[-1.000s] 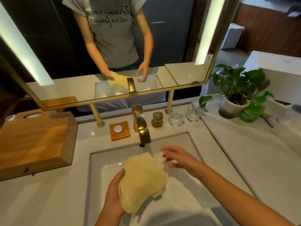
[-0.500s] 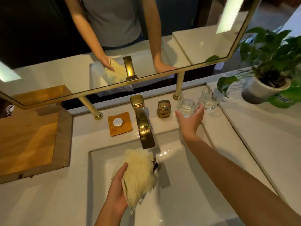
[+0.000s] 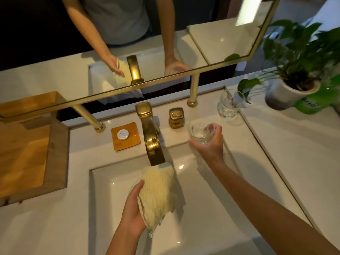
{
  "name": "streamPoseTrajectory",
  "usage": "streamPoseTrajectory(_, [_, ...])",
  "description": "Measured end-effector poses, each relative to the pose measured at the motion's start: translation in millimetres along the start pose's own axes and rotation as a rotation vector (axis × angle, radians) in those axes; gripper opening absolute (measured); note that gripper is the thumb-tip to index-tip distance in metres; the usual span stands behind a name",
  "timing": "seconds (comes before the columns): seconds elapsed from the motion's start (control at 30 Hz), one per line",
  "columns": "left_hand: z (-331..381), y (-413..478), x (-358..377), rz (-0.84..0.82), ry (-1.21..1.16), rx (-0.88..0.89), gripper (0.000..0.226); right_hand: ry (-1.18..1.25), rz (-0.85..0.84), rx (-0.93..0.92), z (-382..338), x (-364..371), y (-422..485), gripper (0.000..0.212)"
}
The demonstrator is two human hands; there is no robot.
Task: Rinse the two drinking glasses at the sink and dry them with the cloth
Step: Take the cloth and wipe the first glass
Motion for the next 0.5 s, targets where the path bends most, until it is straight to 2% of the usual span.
streamPoseTrajectory(0.13, [-4,-15,1,0.006,0.058,0.034,0.028,0.189,-0.231,0.109,4,2,-38,0.076])
streamPoseTrajectory(0.23, [-6,-27,-4,0.006,0.073,0.067,0.032,0.100,-0.429,0.158,3,4,-68,0.081])
streamPoseTrajectory(0.37, [-6,-43,-8,0.037,0.135,0.124,0.034,-0.019,-0.658,-0.019,-25,7,-98,0.067])
streamPoseTrajectory(0.5, [-8,-57,-4,0.072,0.262,0.188,0.038,-0.342,-0.801,-0.286,-59,14,-113,0.070])
Point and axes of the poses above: each hand's wrist, its own y-axis towards the middle knuckle, its own x-axis out of the palm, z = x × y, the point moved 8 cm from there along y, towards the middle knuckle, and after that the axes turned 12 degrees about -x, right-handed, at the moved point
